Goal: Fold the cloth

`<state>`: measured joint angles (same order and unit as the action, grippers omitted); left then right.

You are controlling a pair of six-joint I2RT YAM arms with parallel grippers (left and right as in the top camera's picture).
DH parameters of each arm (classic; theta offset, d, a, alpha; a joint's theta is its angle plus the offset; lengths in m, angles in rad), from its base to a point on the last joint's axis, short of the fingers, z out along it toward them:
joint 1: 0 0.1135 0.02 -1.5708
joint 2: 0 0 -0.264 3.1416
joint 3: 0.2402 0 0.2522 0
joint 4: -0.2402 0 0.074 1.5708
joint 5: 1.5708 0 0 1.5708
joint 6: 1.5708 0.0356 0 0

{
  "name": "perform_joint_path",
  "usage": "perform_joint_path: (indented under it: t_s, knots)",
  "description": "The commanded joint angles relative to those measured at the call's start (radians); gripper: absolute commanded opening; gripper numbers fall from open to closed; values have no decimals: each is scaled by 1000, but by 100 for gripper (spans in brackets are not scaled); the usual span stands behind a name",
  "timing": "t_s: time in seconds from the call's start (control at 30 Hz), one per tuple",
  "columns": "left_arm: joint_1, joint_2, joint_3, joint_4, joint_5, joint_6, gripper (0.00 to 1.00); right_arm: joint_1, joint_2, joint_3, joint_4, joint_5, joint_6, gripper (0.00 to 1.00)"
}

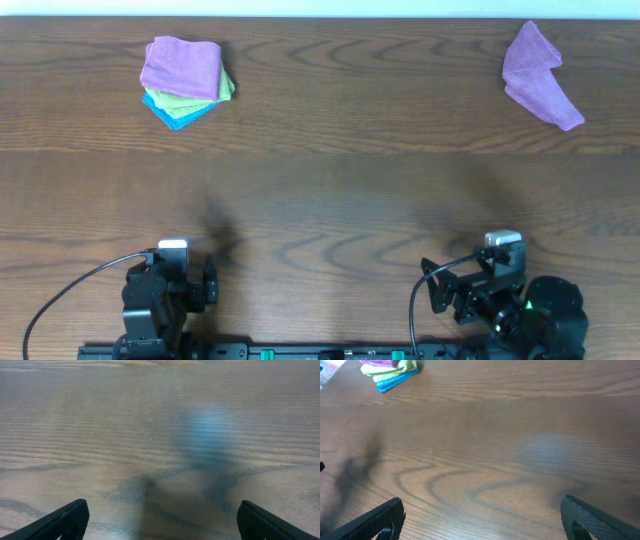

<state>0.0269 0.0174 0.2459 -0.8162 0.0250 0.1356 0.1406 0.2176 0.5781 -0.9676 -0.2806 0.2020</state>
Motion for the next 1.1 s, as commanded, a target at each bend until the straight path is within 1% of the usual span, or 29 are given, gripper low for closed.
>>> perform_joint_path:
  t_s: [0.0, 0.33, 0.83, 1.07]
  knots:
    - [-2, -14, -4, -26, -7, 22, 95, -10, -5, -3, 1, -4, 11, 99]
    - [-2, -14, -4, -74, -6, 25, 95, -10, -5, -3, 1, -4, 11, 99]
    - [-2, -14, -4, -74, -6, 25, 95, -10, -5, -3, 1, -4, 11, 99]
    - [-2, -14, -4, -74, -6, 25, 95, -13, -5, -3, -40, -4, 10, 99]
